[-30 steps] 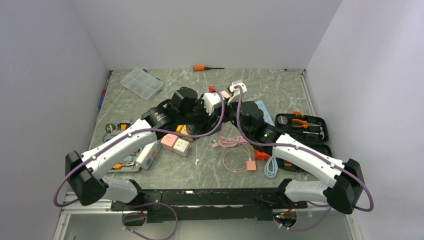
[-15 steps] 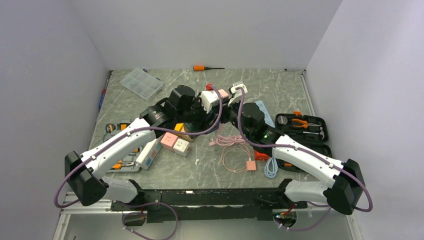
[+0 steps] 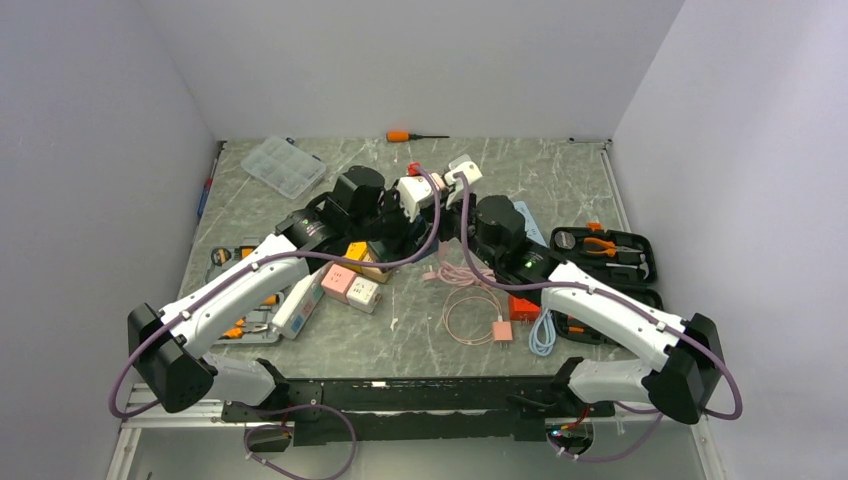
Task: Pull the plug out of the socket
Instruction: Remove the plug from the socket.
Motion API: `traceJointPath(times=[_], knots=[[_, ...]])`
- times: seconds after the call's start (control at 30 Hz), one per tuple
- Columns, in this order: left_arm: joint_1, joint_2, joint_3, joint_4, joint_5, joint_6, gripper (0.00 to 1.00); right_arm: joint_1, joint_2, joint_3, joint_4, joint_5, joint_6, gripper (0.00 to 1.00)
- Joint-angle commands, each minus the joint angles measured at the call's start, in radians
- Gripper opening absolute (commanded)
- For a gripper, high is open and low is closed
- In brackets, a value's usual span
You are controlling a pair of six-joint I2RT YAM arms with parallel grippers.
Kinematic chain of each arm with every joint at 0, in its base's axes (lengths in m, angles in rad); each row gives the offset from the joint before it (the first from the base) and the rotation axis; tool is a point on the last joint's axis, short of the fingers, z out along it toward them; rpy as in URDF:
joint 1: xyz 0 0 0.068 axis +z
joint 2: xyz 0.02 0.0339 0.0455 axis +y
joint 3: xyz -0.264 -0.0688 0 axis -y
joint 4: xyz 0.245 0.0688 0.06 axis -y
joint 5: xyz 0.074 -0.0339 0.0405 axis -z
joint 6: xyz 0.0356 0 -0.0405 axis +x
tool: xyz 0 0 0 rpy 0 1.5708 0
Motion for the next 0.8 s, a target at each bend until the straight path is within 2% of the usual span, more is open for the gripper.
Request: traceJointPath(times=[0.0,0.13,0.23,0.27,0.33,0.37,0.43,0.5,0.77], knots=[[-0.006,-0.083,0.027,0.070,0.103,0.015,0.00,-0.017,0.054,0.062,-0.091,0.054,-0.161,0.00],[-0.016,-0.082,0.032,0.052,0.114,0.021,0.00,-0.015,0.078,0.071,-0.105,0.087,-0.204,0.00],[-0.017,-0.083,0.028,0.060,0.115,0.016,0.00,-0.022,0.069,0.078,-0.112,0.045,-0.160,0.00],[-0.018,-0.084,0.027,0.063,0.113,0.016,0.00,-0.027,0.061,0.083,-0.117,0.025,-0.131,0.11],[-0.017,-0.083,0.022,0.065,0.108,0.016,0.00,-0.045,0.036,0.093,-0.127,-0.031,-0.070,0.56],[-0.017,-0.083,0.018,0.066,0.104,0.015,0.00,-0.057,0.018,0.086,-0.128,-0.067,-0.055,0.67],[-0.017,-0.089,0.010,0.071,0.090,0.010,0.00,-0.073,-0.029,0.063,-0.118,-0.114,0.015,0.95],[-0.017,-0.095,-0.003,0.078,0.077,0.007,0.00,-0.090,-0.068,0.044,-0.117,-0.153,0.044,1.00],[-0.001,-0.094,-0.007,0.074,0.009,0.005,0.00,-0.110,-0.226,-0.004,-0.200,-0.262,0.095,1.00]])
